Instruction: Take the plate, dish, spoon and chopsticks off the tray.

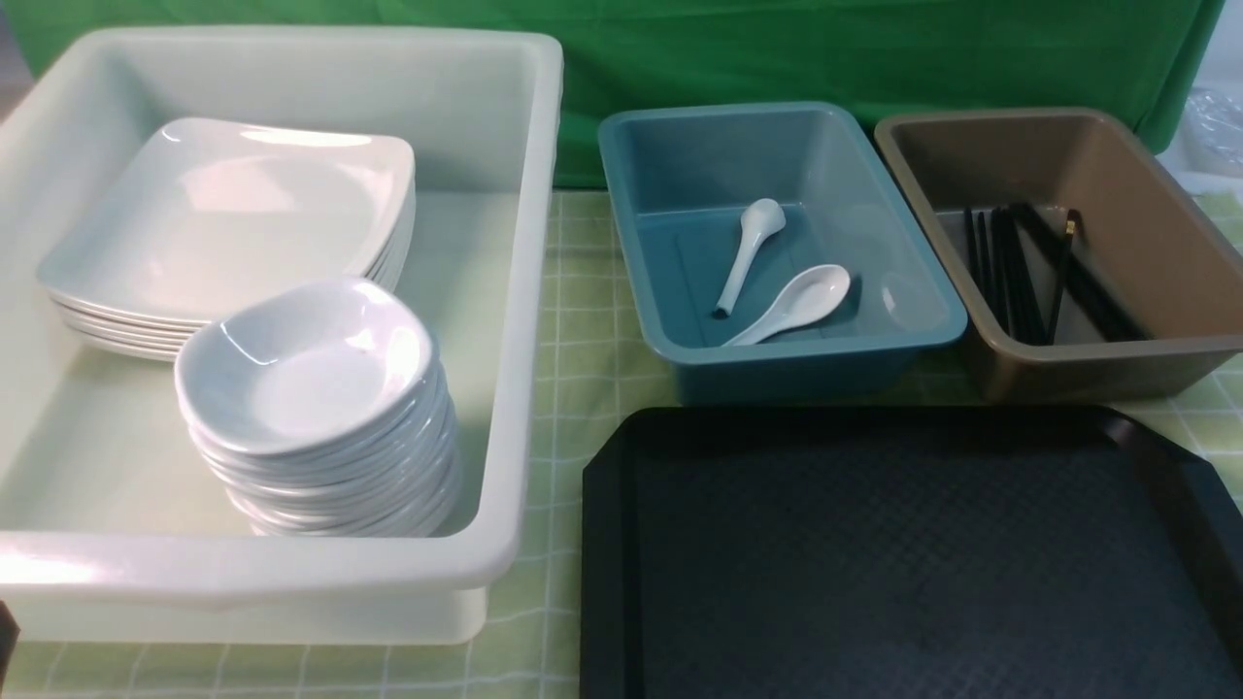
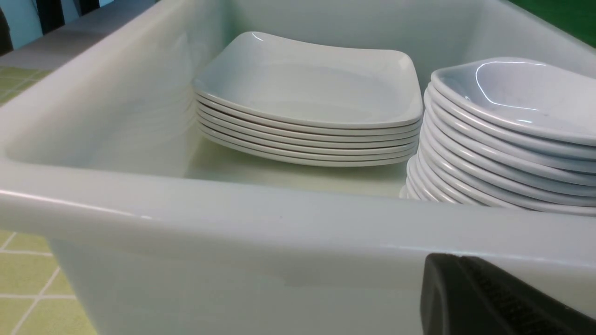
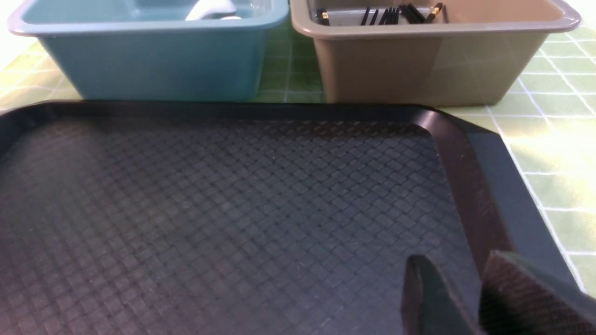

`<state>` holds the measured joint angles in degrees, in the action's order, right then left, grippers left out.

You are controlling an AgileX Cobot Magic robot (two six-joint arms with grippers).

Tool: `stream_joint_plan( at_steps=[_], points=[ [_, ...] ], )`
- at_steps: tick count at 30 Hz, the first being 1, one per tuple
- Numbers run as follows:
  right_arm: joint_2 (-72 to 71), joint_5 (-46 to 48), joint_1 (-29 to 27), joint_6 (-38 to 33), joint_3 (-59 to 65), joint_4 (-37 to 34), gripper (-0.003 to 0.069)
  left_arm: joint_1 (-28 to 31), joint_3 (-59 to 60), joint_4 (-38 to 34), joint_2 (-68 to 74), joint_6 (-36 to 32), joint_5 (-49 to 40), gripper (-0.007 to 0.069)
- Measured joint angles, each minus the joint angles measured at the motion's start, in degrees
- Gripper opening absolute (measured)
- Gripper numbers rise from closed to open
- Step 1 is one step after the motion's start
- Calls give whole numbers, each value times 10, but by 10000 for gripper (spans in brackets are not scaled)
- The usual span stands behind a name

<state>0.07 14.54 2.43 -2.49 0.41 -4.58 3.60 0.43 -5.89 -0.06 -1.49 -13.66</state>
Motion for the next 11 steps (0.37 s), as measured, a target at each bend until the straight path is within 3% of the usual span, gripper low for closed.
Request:
stream_joint_plan(
  at_steps=[11],
  points=[
    [0,0,0,0,0,0,234,0,0,2,0,0,0,12]
  ],
)
